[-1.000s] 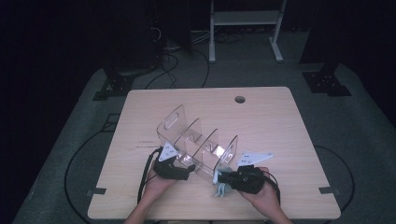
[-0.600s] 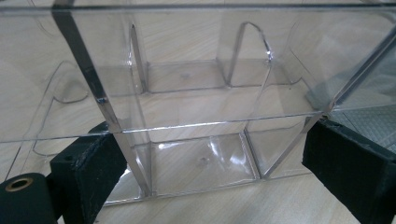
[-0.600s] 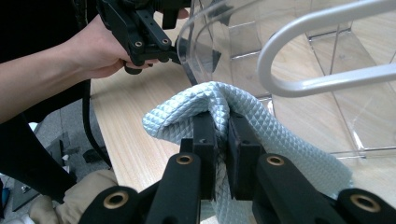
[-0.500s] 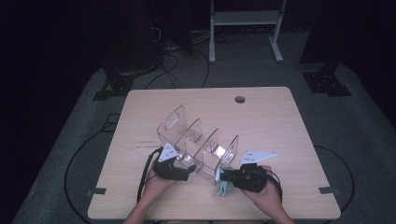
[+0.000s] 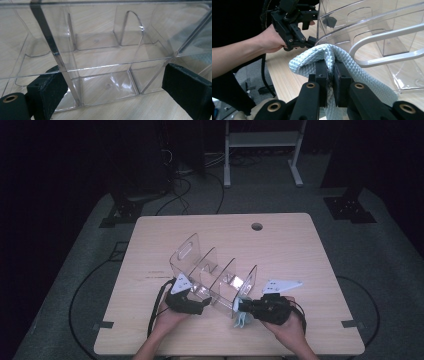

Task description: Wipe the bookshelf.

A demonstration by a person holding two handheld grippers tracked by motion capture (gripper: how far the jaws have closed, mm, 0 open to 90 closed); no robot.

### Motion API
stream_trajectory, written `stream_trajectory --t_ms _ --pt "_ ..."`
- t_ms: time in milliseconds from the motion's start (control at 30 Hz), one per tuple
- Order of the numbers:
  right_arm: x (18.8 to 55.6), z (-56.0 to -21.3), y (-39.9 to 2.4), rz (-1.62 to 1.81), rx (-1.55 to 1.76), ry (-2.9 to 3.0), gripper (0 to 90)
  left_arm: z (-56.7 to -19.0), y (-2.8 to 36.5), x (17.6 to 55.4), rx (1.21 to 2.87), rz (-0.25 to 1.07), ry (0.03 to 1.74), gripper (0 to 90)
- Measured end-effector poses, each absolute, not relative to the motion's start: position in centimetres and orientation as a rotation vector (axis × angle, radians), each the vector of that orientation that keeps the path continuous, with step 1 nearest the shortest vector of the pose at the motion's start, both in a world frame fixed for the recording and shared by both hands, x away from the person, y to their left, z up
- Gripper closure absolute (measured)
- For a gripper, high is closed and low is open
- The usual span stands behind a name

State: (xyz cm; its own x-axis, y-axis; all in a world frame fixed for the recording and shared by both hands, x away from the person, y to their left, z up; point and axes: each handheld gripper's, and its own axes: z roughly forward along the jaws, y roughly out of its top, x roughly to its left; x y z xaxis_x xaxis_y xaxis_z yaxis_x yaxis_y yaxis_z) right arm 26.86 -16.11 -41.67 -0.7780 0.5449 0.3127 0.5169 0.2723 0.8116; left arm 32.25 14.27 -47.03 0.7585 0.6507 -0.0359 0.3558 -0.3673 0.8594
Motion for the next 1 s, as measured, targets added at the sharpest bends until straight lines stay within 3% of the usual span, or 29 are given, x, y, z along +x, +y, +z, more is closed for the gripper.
stream_trajectory --t_ms 200,367,1000 --pt "27.3 -44.1 -16.6 1.513 1.117 2.545 82.9 -47.0 14.1 32.2 1.994 0.371 0.733 8.6" --pt "27.1 -42.6 -17.6 1.546 1.116 2.485 82.9 -47.1 13.6 32.0 2.001 0.362 0.718 8.6" --pt "27.1 -43.3 -23.0 1.555 1.284 2.358 82.8 -47.2 10.6 30.7 2.044 0.312 0.585 8.6"
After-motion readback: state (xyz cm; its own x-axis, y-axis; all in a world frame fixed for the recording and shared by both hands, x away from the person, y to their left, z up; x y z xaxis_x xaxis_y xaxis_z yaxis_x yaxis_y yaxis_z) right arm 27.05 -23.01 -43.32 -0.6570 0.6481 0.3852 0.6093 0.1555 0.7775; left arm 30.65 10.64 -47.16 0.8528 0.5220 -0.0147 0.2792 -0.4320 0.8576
